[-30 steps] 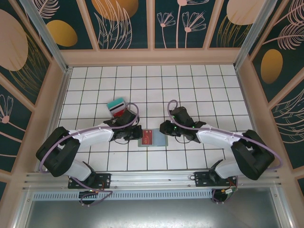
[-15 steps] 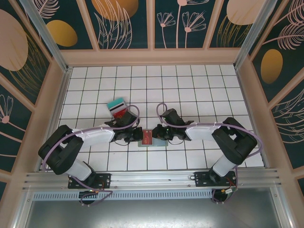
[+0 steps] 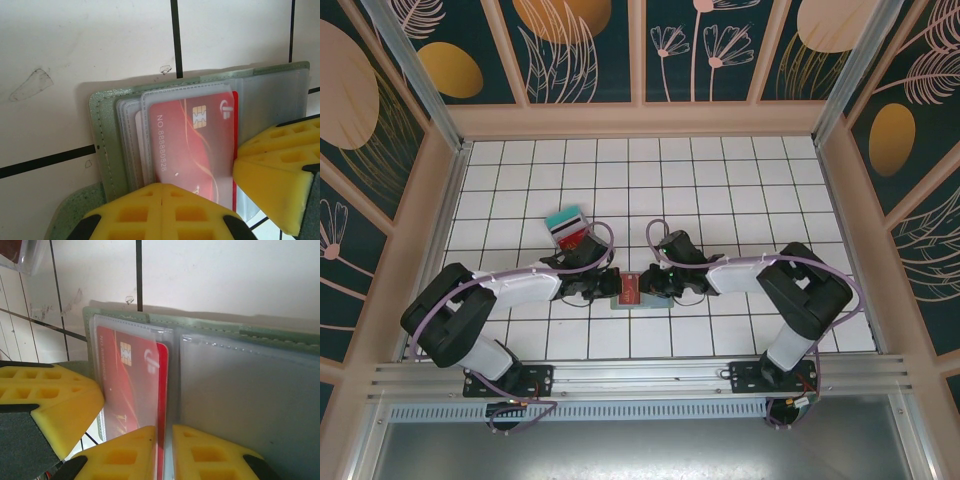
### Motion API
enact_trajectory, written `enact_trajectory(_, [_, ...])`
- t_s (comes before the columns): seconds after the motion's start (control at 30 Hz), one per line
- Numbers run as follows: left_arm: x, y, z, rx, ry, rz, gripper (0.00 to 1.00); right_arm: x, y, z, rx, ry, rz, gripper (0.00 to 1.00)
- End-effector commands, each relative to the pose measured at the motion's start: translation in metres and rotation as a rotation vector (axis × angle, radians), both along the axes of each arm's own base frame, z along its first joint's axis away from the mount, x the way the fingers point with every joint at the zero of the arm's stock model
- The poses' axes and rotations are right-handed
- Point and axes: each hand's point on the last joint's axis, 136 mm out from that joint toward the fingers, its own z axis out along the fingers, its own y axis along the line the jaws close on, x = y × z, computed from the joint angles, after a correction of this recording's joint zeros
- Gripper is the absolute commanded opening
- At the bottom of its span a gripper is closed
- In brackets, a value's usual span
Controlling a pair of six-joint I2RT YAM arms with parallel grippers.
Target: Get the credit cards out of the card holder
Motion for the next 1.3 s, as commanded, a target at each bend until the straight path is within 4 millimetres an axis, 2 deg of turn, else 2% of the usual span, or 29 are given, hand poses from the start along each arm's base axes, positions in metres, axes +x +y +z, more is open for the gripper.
enact_trajectory(0.0, [-0.011,0.01,-0.017,0.044,0.051,0.0,0.06,0.0,0.008,0.001,0.019,0.011,0.012,0.17])
enact_trajectory(0.1, [-0.012,0.01,-0.017,0.044,0.052,0.0,0.05,-0.001,0.008,-0.001,0.018,0.015,0.016,0.16])
enact_trajectory(0.27, [-0.012,0.013,-0.017,0.059,0.05,0.009,0.0,-0.001,0.007,0.0,0.013,0.009,0.01,0.08])
enact_trajectory(0.53, [-0.013,0.029,-0.03,0.149,0.069,0.038,0.0,-0.001,0.003,0.003,0.01,-0.002,0.005,0.03])
enact_trajectory(0.57, [-0.014,0.029,-0.03,0.15,0.07,0.038,0.0,0.0,0.003,0.005,0.014,-0.006,0.001,0.0])
enact_trajectory(1.07, [-0.015,0.036,-0.033,0.183,0.073,0.049,0.0,-0.001,-0.009,0.002,-0.005,-0.004,-0.027,0.0])
enact_trajectory(1.27, [-0.013,0.031,-0.029,0.158,0.067,0.042,0.0,0.0,-0.001,0.009,0.032,-0.011,-0.002,0.04])
